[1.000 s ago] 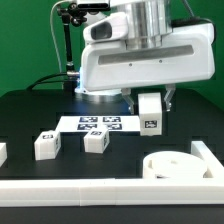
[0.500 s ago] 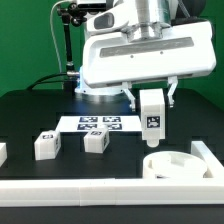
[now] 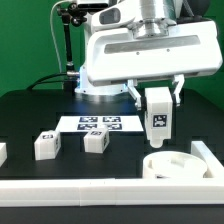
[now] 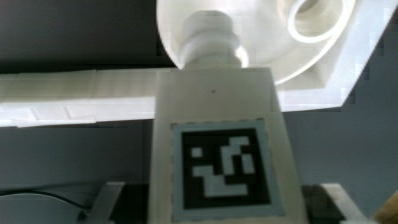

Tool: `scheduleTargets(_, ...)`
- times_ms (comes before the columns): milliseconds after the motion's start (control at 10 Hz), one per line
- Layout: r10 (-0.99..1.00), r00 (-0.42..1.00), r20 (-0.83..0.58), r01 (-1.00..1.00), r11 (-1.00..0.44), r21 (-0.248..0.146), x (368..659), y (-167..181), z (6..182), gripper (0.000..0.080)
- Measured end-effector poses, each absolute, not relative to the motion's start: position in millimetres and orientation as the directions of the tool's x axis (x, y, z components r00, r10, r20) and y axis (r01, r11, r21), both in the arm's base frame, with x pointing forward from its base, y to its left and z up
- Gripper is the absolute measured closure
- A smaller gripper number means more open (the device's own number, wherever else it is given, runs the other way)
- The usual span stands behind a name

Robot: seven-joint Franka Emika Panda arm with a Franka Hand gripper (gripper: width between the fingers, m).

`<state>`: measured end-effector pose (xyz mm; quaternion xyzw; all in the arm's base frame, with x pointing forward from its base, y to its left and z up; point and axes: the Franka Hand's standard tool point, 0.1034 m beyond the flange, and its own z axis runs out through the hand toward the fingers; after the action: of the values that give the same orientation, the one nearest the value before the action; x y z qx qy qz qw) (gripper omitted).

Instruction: Assemble stool

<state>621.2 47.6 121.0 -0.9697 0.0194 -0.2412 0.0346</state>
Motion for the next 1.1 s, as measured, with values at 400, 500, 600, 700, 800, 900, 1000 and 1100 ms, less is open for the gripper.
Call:
scheduleTargets(400, -0.036, 0.878, 0.477, -0.001, -0.997, -0.073, 635.4, 51.3, 127.6, 0.0461)
scheduleTargets(500, -0.016, 0.868, 0.497, 0.019, -0.998, -0.065, 653.2, 52.0, 132.1, 0.0461)
scheduleTargets(600, -0.014, 0.864, 0.504, 0.022, -0.998, -0.066, 660.3, 53.0, 132.0, 0.0461)
scheduleTargets(700, -0.014, 0.86, 0.511, 0.023, -0.998, -0.065, 662.7, 52.9, 131.2, 0.0461)
scheduleTargets(800, -0.015, 0.846, 0.532, 0.02, -0.998, -0.061, 662.3, 51.5, 131.3, 0.0461)
scheduleTargets(900, -0.015, 0.846, 0.533, 0.02, -0.998, -0.06, 661.5, 51.3, 130.6, 0.0461)
scheduleTargets(1000, -0.016, 0.802, 0.597, 0.017, -0.999, -0.05, 664.7, 50.2, 134.4, 0.0461)
scheduleTargets(1100, -0.011, 0.755, 0.655, 0.02, -0.999, -0.039, 661.3, 54.5, 131.5, 0.0461)
